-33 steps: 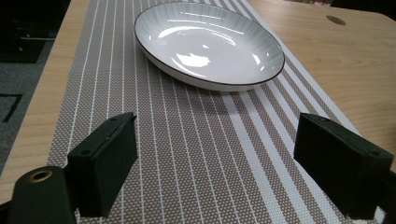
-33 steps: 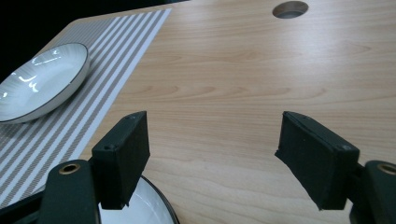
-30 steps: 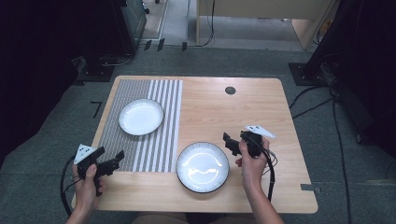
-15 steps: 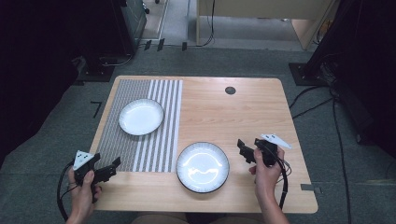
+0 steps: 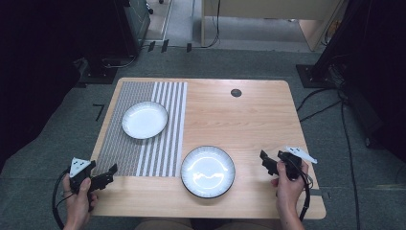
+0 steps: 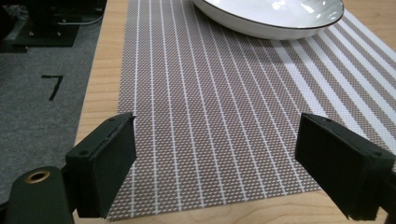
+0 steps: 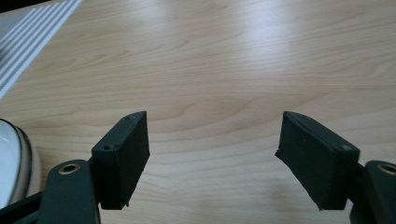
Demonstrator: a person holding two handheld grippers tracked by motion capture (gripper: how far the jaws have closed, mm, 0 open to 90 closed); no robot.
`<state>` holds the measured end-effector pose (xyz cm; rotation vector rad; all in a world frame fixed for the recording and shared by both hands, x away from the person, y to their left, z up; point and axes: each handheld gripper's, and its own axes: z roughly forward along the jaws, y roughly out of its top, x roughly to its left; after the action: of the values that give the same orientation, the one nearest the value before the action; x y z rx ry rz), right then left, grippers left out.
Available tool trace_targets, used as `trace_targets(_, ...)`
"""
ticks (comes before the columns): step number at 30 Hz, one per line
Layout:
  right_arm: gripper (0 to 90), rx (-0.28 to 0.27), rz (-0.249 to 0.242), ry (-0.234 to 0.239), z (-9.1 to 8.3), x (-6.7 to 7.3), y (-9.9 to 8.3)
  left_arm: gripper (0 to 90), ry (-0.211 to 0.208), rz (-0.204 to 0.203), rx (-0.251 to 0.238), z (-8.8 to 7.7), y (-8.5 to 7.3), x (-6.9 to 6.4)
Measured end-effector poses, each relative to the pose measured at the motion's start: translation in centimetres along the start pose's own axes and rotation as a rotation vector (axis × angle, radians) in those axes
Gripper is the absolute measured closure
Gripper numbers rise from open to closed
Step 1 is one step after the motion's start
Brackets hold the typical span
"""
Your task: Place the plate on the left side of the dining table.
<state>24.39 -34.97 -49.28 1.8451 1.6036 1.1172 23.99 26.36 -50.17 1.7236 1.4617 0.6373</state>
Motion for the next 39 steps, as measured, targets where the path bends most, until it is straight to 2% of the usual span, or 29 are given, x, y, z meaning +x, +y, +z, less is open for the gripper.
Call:
trace_targets(8, 24.8, 0.005, 0.019, -0.052, -1.0, -2.6, -0.8, 12.5, 0.017, -0.009, 0.013, -0.1, -0.3, 0.7)
trace_targets(20, 24.7, 0.012, 0.033, -0.129, -3.0, -6.9, -1.9, 12.1, 0.048, 0.014, 0.050, -0.1, -0.8, 1.2)
trace_targets(24, 24.5, 0.023, 0.023, -0.151, -3.4, -7.9, -2.6, 12.0, 0.057, 0.032, 0.064, 0.0, -1.0, 1.1)
trace_targets(32, 24.1, 0.036, 0.020, -0.163, -4.0, -9.0, -3.6, 11.9, 0.064, 0.056, 0.079, 0.2, -1.1, 0.8)
trace_targets(39, 22.3, 0.044, -0.033, -0.181, -3.9, -8.6, -3.8, 11.7, 0.073, 0.085, 0.092, 0.3, -1.3, 0.3)
